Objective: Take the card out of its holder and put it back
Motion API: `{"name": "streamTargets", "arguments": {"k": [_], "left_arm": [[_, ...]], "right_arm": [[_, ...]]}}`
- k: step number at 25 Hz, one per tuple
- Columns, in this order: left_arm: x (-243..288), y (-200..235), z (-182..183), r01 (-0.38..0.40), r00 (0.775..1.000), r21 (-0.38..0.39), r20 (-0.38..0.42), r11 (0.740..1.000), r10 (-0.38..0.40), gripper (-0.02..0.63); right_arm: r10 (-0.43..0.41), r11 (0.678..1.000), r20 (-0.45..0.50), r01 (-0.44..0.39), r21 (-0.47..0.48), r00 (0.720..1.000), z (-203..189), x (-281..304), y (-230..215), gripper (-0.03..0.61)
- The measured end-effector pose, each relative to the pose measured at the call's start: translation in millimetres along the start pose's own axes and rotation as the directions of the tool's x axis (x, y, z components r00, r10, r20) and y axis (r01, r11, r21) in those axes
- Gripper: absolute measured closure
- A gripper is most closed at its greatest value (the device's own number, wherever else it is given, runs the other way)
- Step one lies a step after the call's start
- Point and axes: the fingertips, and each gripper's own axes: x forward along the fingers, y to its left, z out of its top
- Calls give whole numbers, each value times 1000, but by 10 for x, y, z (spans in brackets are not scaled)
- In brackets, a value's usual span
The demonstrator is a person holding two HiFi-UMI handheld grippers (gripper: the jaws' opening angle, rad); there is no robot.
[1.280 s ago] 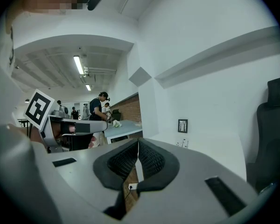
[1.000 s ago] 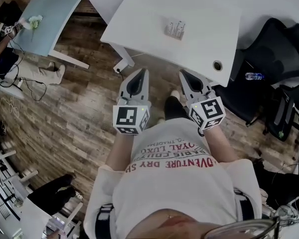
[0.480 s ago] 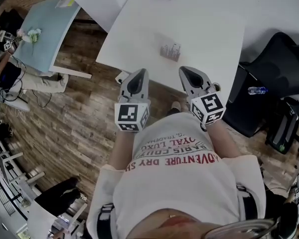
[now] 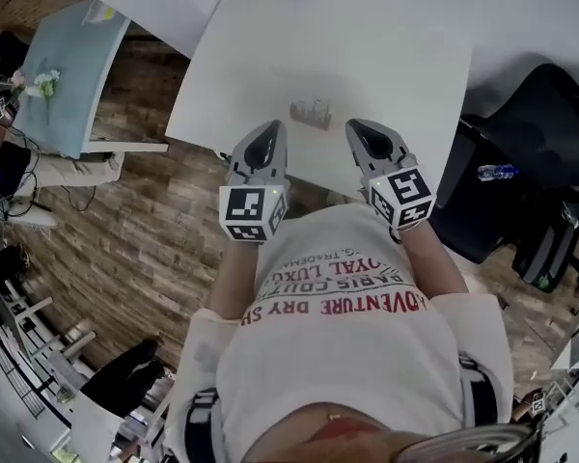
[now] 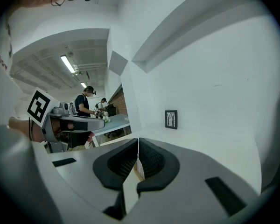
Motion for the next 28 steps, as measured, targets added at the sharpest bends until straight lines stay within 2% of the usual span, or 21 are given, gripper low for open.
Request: {"name": "streamTargets", "arguments": {"k": [4, 8, 14, 16, 18, 28], "left_arm": [[203, 53, -46, 38, 999, 18, -29, 999, -38, 589], [393, 167, -12, 115, 992, 31, -48, 993, -114, 589], [683, 354, 12, 230, 971, 52, -80, 972, -226, 589], [762, 404, -72, 266, 959, 48, -113, 963, -259, 589], [822, 453, -176, 297, 946, 49, -150, 954, -287, 589], [1069, 568, -539, 389, 901, 17, -218, 921, -376, 589]], "right_arm": [[66, 998, -9, -66, 13, 998, -120, 136, -4, 552], [132, 991, -50, -131, 24, 990, -212, 321, 71, 552], [74, 997, -94, -72, 25, 993, -358, 564, -90, 551], [58, 998, -105, -58, 7, 993, -428, 617, -147, 542], [73, 997, -131, -74, -1, 989, -515, 682, -154, 424], [143, 988, -258, -153, -19, 956, -818, 981, -242, 417]]}}
